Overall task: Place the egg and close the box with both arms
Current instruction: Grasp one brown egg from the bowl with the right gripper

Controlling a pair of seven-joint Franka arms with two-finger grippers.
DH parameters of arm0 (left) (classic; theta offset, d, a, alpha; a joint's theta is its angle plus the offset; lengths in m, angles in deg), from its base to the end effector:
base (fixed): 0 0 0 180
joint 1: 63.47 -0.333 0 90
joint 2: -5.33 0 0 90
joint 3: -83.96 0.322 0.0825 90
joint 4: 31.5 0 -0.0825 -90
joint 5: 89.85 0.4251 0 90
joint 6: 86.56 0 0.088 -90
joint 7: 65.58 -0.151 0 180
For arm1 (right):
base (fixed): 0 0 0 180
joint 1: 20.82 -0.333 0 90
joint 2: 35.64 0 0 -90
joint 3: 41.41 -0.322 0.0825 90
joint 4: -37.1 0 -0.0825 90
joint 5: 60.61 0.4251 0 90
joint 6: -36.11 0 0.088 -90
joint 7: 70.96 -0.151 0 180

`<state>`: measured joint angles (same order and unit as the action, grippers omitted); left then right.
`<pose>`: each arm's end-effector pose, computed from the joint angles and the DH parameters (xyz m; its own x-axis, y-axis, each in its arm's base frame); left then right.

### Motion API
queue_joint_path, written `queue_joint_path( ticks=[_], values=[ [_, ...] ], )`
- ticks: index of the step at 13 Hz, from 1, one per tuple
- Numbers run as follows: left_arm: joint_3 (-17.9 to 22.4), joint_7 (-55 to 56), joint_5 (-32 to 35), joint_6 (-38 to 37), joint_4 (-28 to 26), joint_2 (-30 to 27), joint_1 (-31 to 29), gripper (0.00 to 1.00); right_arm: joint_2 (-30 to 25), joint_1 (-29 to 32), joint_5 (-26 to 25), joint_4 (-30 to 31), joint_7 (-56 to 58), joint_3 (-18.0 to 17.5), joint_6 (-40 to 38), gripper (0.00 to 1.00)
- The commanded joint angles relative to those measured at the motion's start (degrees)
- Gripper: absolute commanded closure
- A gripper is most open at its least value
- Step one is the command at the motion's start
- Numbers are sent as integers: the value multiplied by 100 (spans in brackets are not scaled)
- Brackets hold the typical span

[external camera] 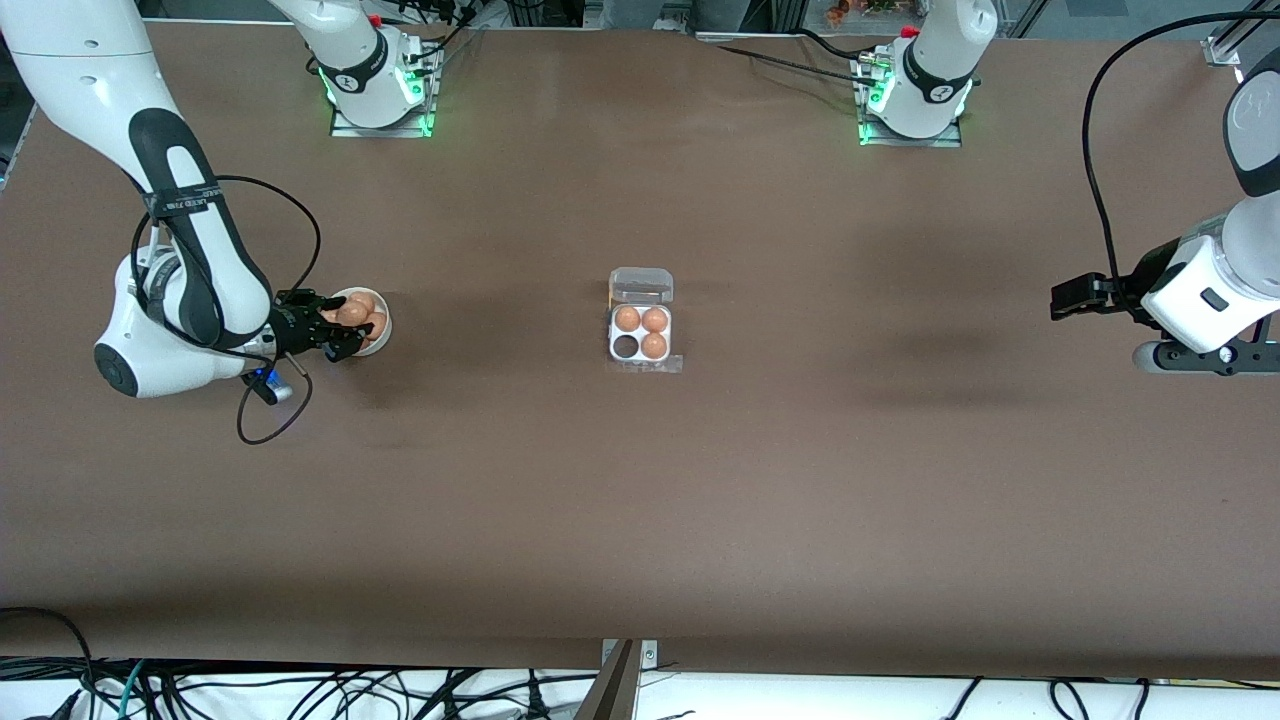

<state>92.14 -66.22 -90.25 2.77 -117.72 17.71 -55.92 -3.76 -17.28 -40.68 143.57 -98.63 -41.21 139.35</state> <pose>0.6445 -0.0008 0.4859 0.9873 0.0012 -0.1592 -0.0023 -0.9998 -0.0218 0.5767 0.0056 0.1309 0.5631 -0.5444 -0.6217 -0.6510 -0.7557 0.0722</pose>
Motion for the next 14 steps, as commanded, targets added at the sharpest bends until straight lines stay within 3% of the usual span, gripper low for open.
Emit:
queue_joint_path(
  ticks=[1,8,14],
  values=[
    [8,-16,-92,-73,104,19,10,0,2,76,91,23,209,-29,-15,35],
    [8,-16,-92,-82,113,19,10,0,20,121,99,15,288,-29,-24,53],
    [-1,-16,-101,-82,113,19,36,0,20,121,117,-3,297,-29,-50,61]
  ],
)
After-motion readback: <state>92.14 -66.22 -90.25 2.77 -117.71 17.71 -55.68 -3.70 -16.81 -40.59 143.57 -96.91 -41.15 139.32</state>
